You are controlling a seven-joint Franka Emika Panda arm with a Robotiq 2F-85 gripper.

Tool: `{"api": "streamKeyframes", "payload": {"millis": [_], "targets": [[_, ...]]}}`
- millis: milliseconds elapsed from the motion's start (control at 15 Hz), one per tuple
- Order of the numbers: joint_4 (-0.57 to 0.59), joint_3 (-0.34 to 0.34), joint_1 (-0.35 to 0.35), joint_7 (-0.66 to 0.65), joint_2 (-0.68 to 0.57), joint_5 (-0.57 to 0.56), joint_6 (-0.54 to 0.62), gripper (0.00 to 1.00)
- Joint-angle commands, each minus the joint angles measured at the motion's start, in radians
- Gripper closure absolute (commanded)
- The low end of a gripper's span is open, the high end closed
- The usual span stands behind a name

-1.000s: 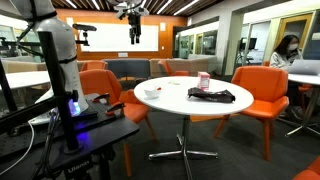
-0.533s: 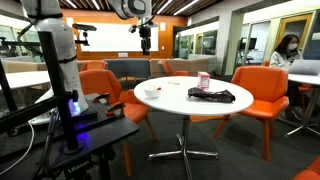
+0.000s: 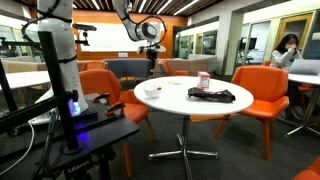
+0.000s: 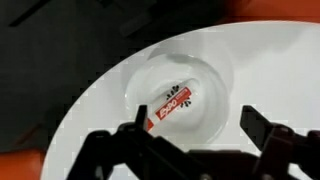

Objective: Move the bowl to the right

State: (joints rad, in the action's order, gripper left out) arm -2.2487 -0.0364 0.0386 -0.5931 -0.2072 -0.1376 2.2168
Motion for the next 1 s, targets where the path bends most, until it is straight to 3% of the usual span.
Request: {"api": "streamKeyframes", "payload": {"millis": [0, 267, 400, 467, 600, 933], "targets": [[0.108, 0.051, -0.063, -0.04, -0.128, -0.016, -0.042, 0.0], [0.199, 0.089, -0.127, -0.04, -0.248, -0.024, -0.048, 0.0], [0.236, 0.106, -0.156, -0.043, -0.295, -0.026, -0.063, 0.14], [0.251, 0.115, -0.17, -0.045, -0.315, -0.027, -0.069, 0.29], [0.275, 0.13, -0.189, -0.043, -0.345, -0.026, -0.076, 0.39], [0.313, 0.154, -0.213, -0.042, -0.37, -0.023, -0.108, 0.78]]}}
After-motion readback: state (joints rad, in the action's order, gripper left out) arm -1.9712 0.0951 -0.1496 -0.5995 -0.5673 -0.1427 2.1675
